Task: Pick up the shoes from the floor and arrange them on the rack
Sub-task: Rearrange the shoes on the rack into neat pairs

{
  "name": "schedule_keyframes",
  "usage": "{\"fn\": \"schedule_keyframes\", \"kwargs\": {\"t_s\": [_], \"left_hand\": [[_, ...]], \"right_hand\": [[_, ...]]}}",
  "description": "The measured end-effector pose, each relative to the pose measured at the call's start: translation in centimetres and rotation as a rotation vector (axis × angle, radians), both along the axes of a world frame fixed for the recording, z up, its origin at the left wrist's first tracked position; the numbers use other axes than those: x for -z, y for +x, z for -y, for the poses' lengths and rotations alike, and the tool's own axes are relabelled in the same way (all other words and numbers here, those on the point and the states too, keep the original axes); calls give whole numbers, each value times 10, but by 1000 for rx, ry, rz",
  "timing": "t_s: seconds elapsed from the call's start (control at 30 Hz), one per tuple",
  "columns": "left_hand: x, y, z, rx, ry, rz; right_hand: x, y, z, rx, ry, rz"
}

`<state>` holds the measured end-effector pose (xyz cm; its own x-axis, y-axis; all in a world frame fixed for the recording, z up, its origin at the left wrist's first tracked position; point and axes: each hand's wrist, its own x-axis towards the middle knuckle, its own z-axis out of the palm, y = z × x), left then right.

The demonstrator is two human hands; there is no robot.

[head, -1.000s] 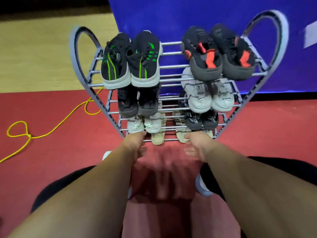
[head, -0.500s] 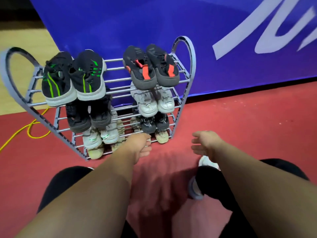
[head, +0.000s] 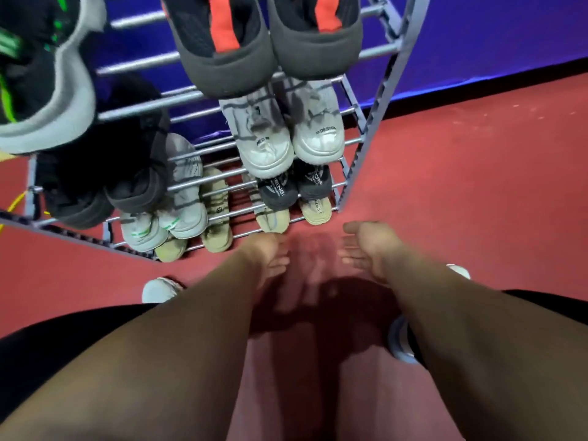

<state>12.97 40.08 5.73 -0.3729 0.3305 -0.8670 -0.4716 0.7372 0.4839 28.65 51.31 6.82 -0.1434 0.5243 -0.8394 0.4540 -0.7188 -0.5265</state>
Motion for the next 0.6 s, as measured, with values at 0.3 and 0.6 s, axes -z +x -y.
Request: {"fn": "schedule_keyframes", "kwargs": {"t_s": [0.3,0.6], "left_hand": [[86,-28,-3,-182,-114,83],[116,-42,-42,-600,62,348]], "right_hand": [[73,-25,-21,36,-140,48],[100,-45,-8,58,-225,12]]}}
